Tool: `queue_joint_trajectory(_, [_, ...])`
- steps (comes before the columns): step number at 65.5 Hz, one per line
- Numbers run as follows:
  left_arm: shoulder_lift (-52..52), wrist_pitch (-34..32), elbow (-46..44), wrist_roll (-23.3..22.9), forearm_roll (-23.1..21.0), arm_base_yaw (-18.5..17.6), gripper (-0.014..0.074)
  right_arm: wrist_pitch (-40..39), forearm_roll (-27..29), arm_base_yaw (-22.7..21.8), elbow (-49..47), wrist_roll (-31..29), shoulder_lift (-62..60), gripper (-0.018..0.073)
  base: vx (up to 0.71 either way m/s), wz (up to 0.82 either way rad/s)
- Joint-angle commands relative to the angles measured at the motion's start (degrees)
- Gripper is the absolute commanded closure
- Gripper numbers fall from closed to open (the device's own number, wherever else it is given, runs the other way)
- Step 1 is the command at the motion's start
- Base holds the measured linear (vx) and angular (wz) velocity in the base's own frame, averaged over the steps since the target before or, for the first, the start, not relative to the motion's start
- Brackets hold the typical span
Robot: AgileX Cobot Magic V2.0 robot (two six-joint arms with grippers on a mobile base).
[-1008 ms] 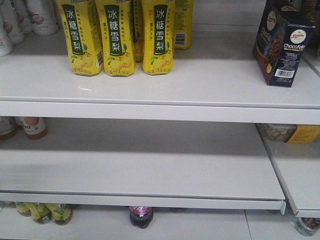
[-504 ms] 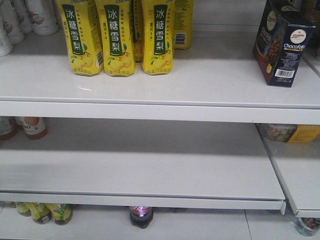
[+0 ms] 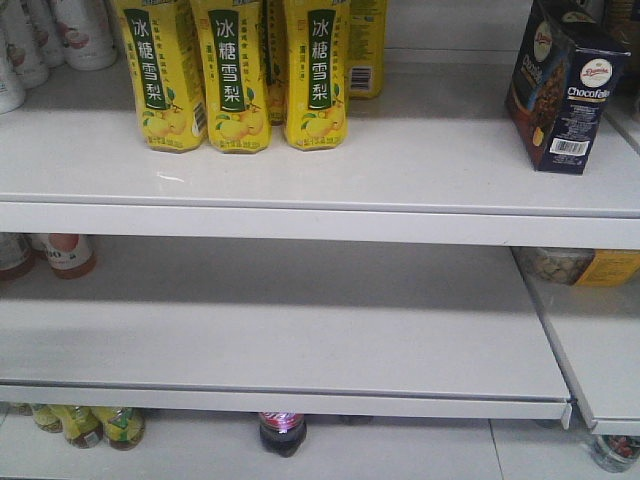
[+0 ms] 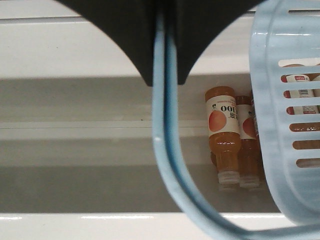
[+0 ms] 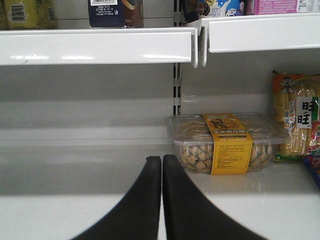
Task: Left arm holds basket, right arm returns cookies
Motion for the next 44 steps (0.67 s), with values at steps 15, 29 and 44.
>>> queue_joint_trajectory(15, [-0.99,-5.84,-1.37,1.00,0.56,-0.02,0.0603,-4.64,0.03,-0.34,0.22,-0.68,-0.42,0.0567,0.00,0.00])
queue_joint_trajectory(29, [-0.99,-5.84,-1.37,1.00,0.56,-0.02,0.0603,-4.58,0.03,-0.34,0.22,-0.68,-0.42,0.0567,0.00,0.00])
queue_joint_trajectory(44, [-0.99,-5.84,-1.37,1.00,0.56,-0.02,0.0603,-4.58,0.03,-0.34,0.22,-0.68,-0.42,0.0567,0.00,0.00])
